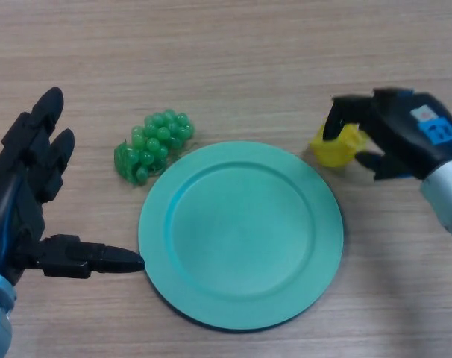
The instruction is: Pick up the yellow starfruit and place it on the plate
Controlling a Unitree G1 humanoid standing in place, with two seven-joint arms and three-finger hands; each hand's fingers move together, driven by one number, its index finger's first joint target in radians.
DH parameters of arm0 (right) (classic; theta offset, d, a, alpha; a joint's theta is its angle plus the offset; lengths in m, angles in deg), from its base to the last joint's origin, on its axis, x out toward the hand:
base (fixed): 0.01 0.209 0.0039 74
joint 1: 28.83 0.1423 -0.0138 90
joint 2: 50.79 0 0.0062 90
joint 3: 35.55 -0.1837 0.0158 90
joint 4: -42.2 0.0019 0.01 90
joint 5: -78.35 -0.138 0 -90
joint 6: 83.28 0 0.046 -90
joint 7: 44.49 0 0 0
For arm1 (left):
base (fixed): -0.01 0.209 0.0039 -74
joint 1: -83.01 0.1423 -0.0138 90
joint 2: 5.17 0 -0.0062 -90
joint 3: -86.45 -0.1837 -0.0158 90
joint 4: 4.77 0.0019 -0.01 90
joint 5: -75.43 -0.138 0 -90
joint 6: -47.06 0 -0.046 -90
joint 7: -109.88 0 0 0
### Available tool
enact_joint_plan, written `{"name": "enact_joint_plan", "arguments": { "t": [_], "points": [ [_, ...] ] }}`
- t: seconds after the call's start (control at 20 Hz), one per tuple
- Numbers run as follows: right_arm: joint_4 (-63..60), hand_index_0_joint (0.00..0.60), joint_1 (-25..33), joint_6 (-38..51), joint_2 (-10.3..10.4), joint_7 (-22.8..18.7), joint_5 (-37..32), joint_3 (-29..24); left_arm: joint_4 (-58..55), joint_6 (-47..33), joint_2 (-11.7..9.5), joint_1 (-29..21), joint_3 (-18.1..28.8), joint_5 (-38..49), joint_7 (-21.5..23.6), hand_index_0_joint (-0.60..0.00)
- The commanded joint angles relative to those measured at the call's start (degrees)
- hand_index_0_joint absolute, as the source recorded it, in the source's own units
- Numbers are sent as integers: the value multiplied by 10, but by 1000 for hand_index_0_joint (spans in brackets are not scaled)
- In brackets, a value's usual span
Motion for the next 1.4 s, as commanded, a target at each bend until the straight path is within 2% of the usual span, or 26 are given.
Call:
{"name": "enact_joint_plan", "arguments": {
  "t": [0.05, 0.15, 0.25, 0.3, 0.35, 0.45, 0.55, 0.65, 0.7, 0.75, 0.8, 0.85, 0.9, 0.95, 1.0, 1.1, 1.4],
  "points": [
    [55, 600, 29, 15, -25, -67, -43, -51, -38, -79, -22, -15, 30, 8, 5, 0],
    [88, 600, 12, 10, -24, -62, -44, -52, -41, -78, -19, -14, 26, 3, 6, 0],
    [116, 600, 6, 3, -17, -40, -71, -53, -43, -74, -18, -15, 22, 3, 6, 0],
    [129, 600, 0, -1, -23, -47, -40, -50, -42, -73, -18, -17, 20, 2, 6, 0],
    [136, 600, -4, -3, -22, -43, -39, -51, -40, -71, -18, -19, 18, 1, 7, 0],
    [161, 600, -13, 2, -13, -31, -67, -54, -45, -49, -21, -27, 16, 10, 8, 0],
    [190, 600, -26, -2, -22, -36, -27, -57, -50, -38, -23, -32, 11, 11, 8, 0],
    [244, 600, -60, -26, 4, 23, -115, -62, -52, -44, -21, -31, 8, 11, 4, 0],
    [309, 600, -84, -107, 44, 63, -262, -64, -51, -41, -22, -34, 8, 13, 5, 0],
    [336, 600, -91, -140, 50, 66, -304, -62, -50, -41, -22, -36, 8, 13, 6, 0],
    [359, 600, -102, -167, 46, 63, -332, -57, -44, -48, -22, -38, 4, 10, 9, 0],
    [366, 600, -104, -173, 42, 64, -332, -56, -41, -51, -21, -40, 2, 9, 11, 0],
    [364, 450, -107, -167, 40, 68, -327, -56, -40, -52, -21, -41, 2, 10, 11, 0],
    [363, 350, -109, -161, 39, 70, -322, -55, -39, -55, -21, -42, 1, 11, 11, 0],
    [354, 200, -112, -146, 36, 79, -310, -55, -33, -60, -22, -47, 1, 17, 13, 0],
    [336, 0, -119, -129, 31, 111, -294, -54, -33, -52, -27, -60, -4, 33, 17, 0],
    [253, 0, -79, -111, 20, 114, -238, -49, -37, -54, -26, -61, -11, 33, 13, 0]
  ]
}}
